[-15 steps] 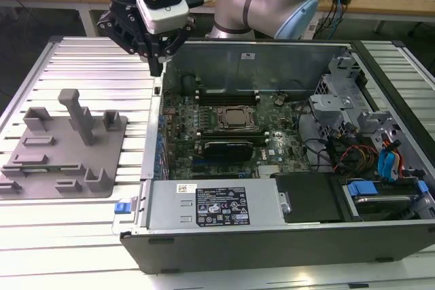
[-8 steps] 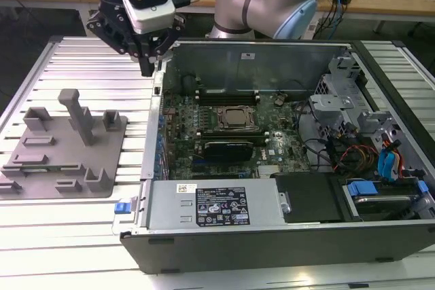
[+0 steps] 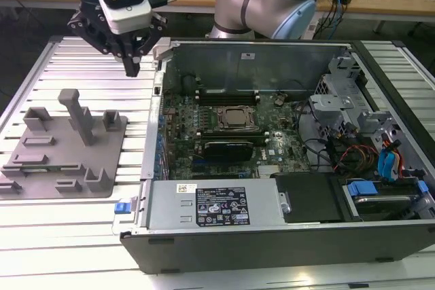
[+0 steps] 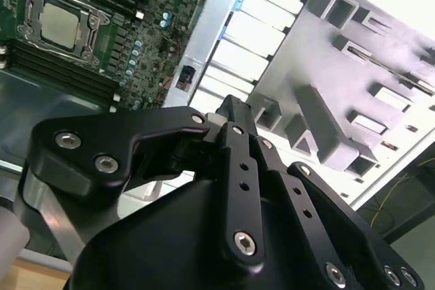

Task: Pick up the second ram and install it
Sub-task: 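Reach for the second ram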

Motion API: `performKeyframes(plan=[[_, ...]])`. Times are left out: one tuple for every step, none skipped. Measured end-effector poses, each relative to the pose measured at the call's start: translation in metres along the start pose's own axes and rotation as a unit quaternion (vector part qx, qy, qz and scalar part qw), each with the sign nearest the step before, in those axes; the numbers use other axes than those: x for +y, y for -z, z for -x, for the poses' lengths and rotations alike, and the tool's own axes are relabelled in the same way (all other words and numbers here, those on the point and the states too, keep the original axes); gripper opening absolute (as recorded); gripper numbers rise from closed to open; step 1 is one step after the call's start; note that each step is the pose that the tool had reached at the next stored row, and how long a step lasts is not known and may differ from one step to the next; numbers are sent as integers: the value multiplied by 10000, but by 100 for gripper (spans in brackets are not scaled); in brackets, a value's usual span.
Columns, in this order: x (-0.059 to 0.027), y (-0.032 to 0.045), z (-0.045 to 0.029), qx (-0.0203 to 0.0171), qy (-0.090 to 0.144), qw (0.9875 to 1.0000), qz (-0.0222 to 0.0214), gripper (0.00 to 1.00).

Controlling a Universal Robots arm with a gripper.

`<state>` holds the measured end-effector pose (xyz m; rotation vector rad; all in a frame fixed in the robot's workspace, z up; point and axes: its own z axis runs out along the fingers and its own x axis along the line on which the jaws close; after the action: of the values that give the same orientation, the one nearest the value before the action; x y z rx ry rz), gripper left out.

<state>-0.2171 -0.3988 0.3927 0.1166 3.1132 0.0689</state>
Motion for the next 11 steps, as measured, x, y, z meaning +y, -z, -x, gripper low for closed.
performKeyframes(plan=[[-3,0,-35,0,0,10000,0,8],[-5,2,-68,1,1,10000,-1,8],[-8,1,-99,0,1,10000,0,8],[-9,2,-119,0,0,10000,0,8],[-10,2,-139,0,0,10000,0,8],[-13,3,-169,0,0,10000,0,8],[-16,3,-207,0,0,10000,0,8],[-18,4,-235,0,0,10000,0,8],[-21,4,-273,0,0,10000,0,8],[-23,5,-307,0,1,10000,0,8],[-26,6,-340,0,0,10000,0,8]])
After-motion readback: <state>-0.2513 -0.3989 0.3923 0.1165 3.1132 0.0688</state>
